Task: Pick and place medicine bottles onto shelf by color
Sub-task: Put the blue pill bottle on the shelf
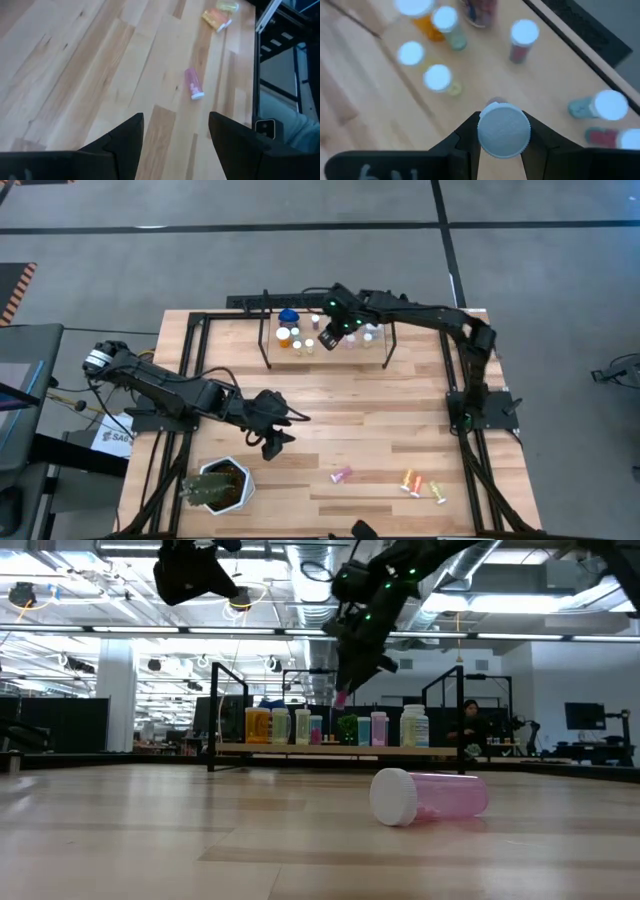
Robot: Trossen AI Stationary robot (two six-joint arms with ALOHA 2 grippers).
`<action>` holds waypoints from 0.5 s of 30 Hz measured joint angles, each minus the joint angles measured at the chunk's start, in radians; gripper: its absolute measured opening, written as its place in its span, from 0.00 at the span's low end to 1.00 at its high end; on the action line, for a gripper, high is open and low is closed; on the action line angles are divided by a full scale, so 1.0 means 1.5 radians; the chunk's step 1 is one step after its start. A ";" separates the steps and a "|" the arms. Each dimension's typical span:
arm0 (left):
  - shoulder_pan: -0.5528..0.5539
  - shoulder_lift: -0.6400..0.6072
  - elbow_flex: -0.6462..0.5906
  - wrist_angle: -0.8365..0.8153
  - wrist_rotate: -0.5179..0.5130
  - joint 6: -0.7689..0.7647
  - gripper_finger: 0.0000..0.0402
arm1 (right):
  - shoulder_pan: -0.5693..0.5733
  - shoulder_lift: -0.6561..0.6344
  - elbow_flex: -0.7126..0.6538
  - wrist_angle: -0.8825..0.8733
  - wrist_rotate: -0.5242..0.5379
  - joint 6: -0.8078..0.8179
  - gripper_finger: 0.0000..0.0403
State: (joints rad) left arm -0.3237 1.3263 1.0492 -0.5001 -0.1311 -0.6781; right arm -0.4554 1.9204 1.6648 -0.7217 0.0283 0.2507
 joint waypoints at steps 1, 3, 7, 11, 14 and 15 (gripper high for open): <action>0.000 -0.001 0.000 0.000 -0.001 0.000 0.52 | -0.001 0.015 0.015 -0.003 0.009 0.000 0.31; -0.001 -0.003 0.000 -0.008 -0.004 0.000 0.52 | -0.004 0.039 0.039 -0.013 0.018 0.000 0.31; -0.002 -0.010 -0.002 -0.013 -0.006 -0.002 0.52 | -0.013 0.077 0.063 -0.016 0.019 0.000 0.31; -0.002 -0.017 -0.004 -0.023 -0.011 -0.006 0.52 | -0.023 0.108 0.068 -0.020 0.019 0.002 0.31; -0.002 -0.019 -0.004 -0.032 -0.018 -0.006 0.52 | -0.027 0.122 0.068 -0.018 0.019 0.004 0.31; -0.002 -0.020 -0.004 -0.029 -0.020 -0.006 0.52 | -0.027 0.125 0.068 -0.023 0.019 0.003 0.31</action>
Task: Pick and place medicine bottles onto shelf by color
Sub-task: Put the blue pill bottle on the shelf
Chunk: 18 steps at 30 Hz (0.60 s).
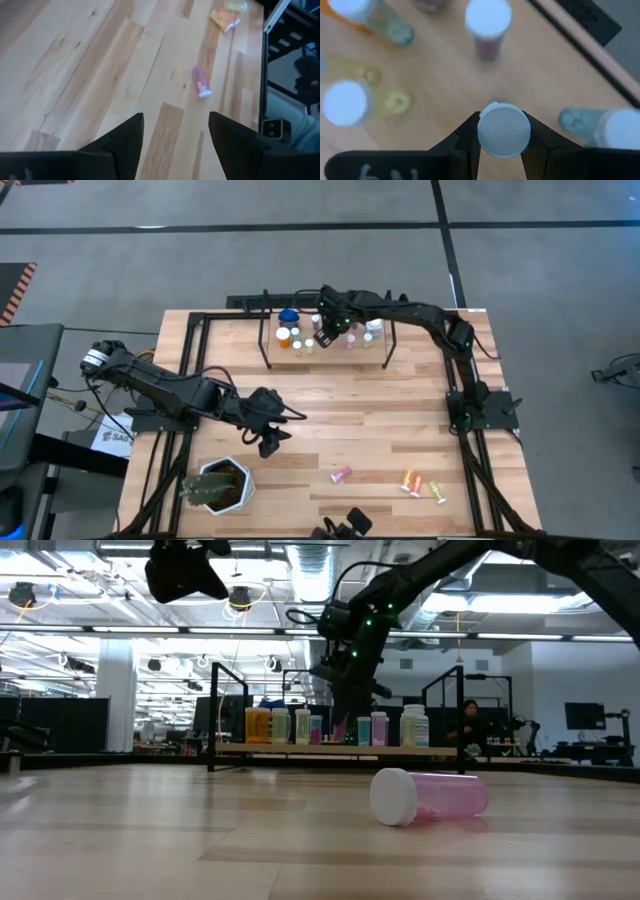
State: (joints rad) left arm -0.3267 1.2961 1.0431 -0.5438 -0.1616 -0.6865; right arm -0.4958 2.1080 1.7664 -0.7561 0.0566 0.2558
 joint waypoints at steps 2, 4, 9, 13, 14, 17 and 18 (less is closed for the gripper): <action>0.000 -0.001 0.000 -0.002 -0.005 -0.004 0.52 | 0.001 0.006 0.000 0.007 -0.001 0.000 0.31; 0.001 -0.002 0.000 -0.004 -0.006 -0.004 0.52 | 0.001 0.007 0.000 0.001 -0.001 -0.001 0.31; 0.001 -0.002 0.000 -0.005 -0.006 -0.007 0.52 | 0.001 0.006 0.000 0.005 -0.001 -0.001 0.31; 0.001 -0.002 0.000 -0.005 -0.006 -0.007 0.52 | 0.001 0.006 0.000 0.003 -0.001 -0.002 0.33; 0.001 -0.002 0.000 -0.005 -0.006 -0.007 0.52 | 0.001 0.006 0.000 0.003 -0.001 -0.002 0.34; 0.001 -0.002 0.000 -0.005 -0.005 -0.007 0.52 | 0.001 0.006 0.000 0.006 -0.001 -0.013 0.38; 0.001 -0.002 0.000 -0.005 -0.005 -0.007 0.52 | 0.001 0.006 0.000 0.005 -0.001 -0.017 0.39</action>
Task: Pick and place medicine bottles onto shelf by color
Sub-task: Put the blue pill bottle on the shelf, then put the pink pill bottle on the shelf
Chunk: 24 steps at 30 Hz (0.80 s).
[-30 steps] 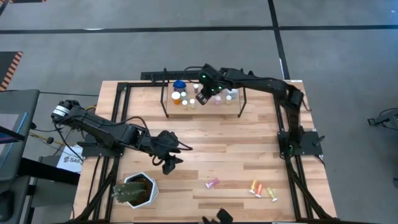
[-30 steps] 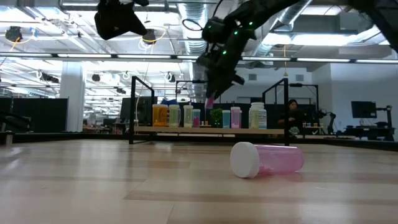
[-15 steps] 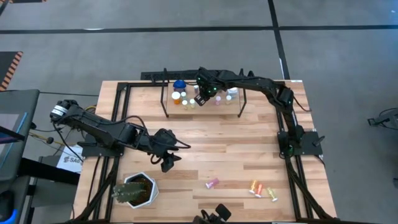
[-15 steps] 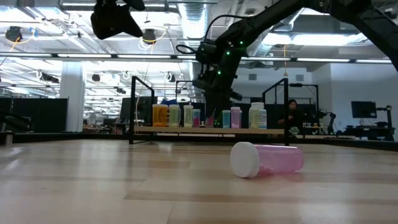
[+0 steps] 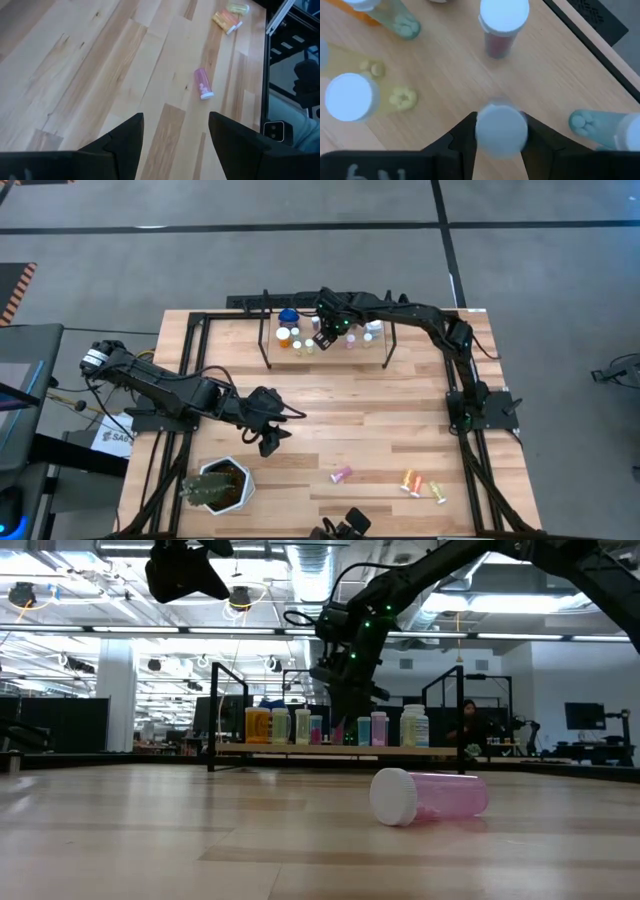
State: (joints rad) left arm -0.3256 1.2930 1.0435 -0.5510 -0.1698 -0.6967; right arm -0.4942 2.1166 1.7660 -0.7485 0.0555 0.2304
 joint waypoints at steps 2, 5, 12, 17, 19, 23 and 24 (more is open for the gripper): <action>0.000 0.000 0.000 0.000 0.000 0.000 0.52 | 0.000 0.000 0.000 0.001 0.000 -0.002 0.42; 0.000 0.000 0.000 0.000 0.000 0.000 0.52 | 0.000 0.000 0.000 0.001 0.000 -0.002 0.47; 0.000 0.000 0.000 0.000 0.000 -0.004 0.52 | 0.000 -0.035 -0.001 0.000 0.000 -0.020 0.56; 0.000 0.000 0.000 0.000 0.000 -0.013 0.52 | 0.006 -0.097 -0.001 -0.064 -0.001 -0.020 0.56; 0.000 0.000 0.000 0.001 0.000 -0.013 0.52 | 0.014 -0.128 -0.001 -0.106 -0.003 -0.020 0.56; 0.000 0.000 0.000 0.020 -0.013 0.012 0.52 | 0.048 -0.191 0.000 -0.198 -0.047 -0.015 0.54; 0.000 0.000 0.000 0.024 -0.017 0.020 0.52 | 0.060 -0.205 0.000 -0.228 -0.061 -0.015 0.54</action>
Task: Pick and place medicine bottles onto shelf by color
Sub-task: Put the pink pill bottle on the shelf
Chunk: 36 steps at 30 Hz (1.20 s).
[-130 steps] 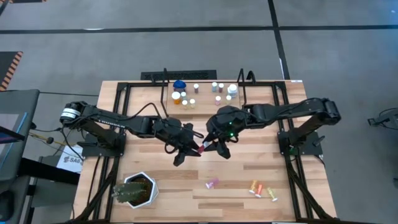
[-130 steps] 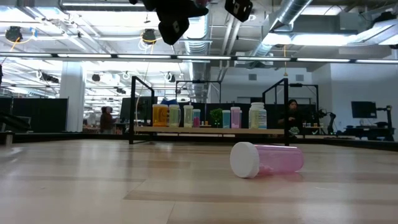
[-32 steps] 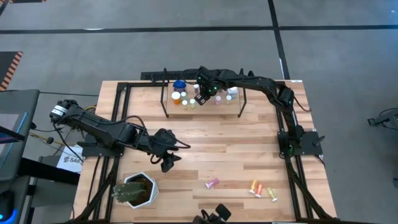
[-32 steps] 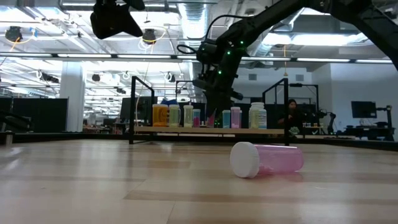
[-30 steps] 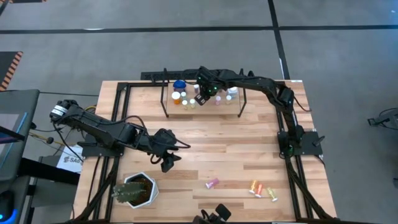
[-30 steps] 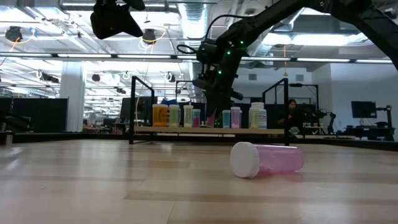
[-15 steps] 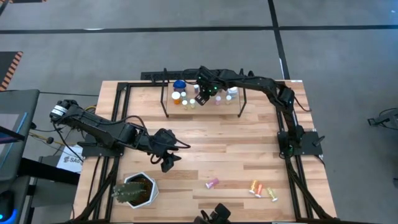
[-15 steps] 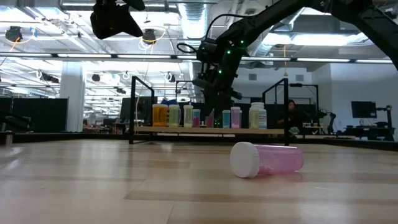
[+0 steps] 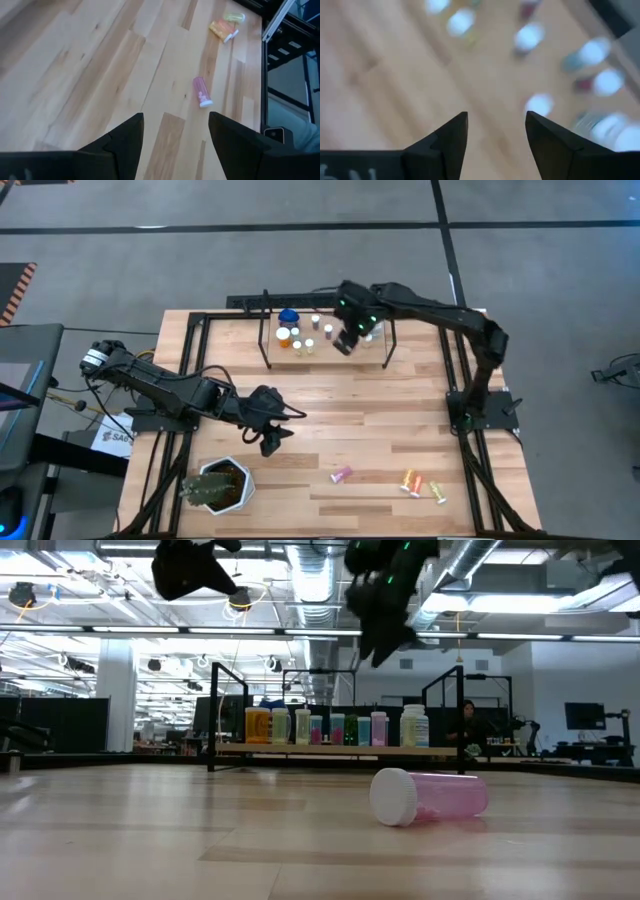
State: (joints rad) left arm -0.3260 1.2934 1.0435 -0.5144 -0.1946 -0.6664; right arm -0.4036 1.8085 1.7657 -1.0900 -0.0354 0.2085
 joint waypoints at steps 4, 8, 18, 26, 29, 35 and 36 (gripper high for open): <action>0.000 0.000 0.000 0.009 -0.003 0.021 0.52 | 0.078 -0.054 0.000 -0.144 -0.013 0.031 0.53; 0.000 0.000 0.000 0.008 -0.018 0.042 0.52 | 0.175 -0.105 -0.023 -0.214 -0.010 0.116 0.52; 0.012 0.000 0.000 0.009 -0.015 0.083 0.52 | 0.359 -0.197 -0.159 -0.282 0.091 0.266 0.47; 0.017 0.000 0.000 0.008 0.022 0.088 0.52 | 0.523 -0.268 -0.369 -0.224 0.074 0.072 0.41; 0.017 0.000 0.000 0.008 0.022 0.099 0.52 | 0.571 -0.263 -0.409 -0.141 0.070 0.063 0.39; 0.017 0.000 0.000 -0.007 0.022 0.117 0.52 | 0.596 -0.202 -0.421 0.132 0.105 -0.002 0.35; 0.017 0.000 0.000 -0.013 0.024 0.116 0.52 | 0.592 -0.187 -0.420 0.176 0.109 -0.005 0.35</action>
State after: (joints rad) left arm -0.3004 1.2938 1.0435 -0.5342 -0.1593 -0.4930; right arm 0.4841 1.5274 1.1354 -0.8253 0.1284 0.2007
